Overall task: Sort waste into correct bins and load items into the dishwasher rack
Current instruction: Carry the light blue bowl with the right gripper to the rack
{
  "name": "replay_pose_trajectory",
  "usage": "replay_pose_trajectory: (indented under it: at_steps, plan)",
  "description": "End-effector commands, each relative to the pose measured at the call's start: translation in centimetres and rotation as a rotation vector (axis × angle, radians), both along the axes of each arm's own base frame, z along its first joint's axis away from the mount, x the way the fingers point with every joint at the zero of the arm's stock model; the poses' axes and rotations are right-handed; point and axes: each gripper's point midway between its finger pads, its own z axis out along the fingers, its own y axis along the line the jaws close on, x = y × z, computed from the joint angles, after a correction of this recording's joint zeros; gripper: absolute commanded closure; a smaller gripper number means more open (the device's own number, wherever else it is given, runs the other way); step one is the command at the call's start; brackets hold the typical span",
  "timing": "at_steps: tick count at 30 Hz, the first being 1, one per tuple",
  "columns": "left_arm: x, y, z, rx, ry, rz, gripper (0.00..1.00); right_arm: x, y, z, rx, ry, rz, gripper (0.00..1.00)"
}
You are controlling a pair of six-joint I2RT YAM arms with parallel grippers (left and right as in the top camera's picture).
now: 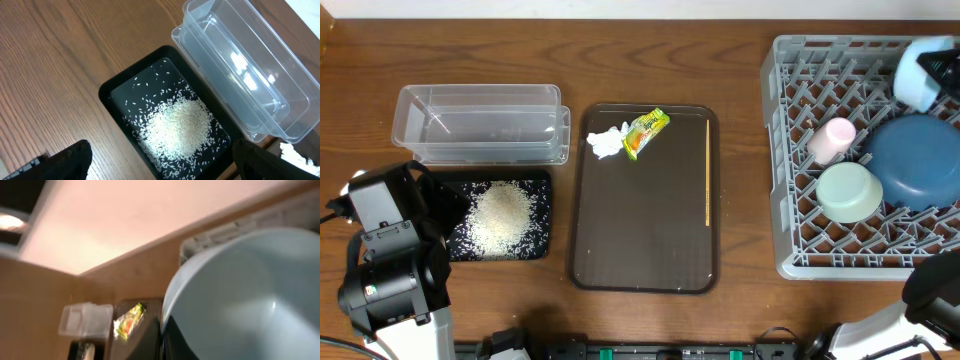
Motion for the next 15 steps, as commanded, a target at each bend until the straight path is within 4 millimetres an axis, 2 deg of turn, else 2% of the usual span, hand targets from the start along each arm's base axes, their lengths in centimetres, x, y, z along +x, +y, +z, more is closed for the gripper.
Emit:
replay_pose_trajectory:
  at_steps: [1, 4, 8, 12, 15]
  plan:
    - [-0.1, 0.3, 0.3, 0.008, -0.004, 0.012, 0.08, 0.2, 2.3, -0.2, 0.164, -0.101, 0.140, 0.99]
    - [-0.1, 0.3, 0.3, 0.007, -0.003, 0.012, 0.08, 2.1, 2.1, -1.9, 0.195, -0.142, 0.127, 0.99]
    - [-0.1, 0.3, 0.3, 0.007, -0.003, 0.012, 0.08, 4.4, 1.9, -2.7, 0.221, -0.218, 0.114, 0.99]
    - [-0.1, 0.3, 0.3, 0.007, -0.003, 0.012, 0.08, 6.4, 1.8, -4.0, 0.275, -0.222, 0.102, 0.99]
    - [-0.1, 0.3, 0.3, 0.007, -0.003, 0.012, 0.08, 7.9, 2.2, -6.5, 0.336, -0.172, 0.090, 0.99]
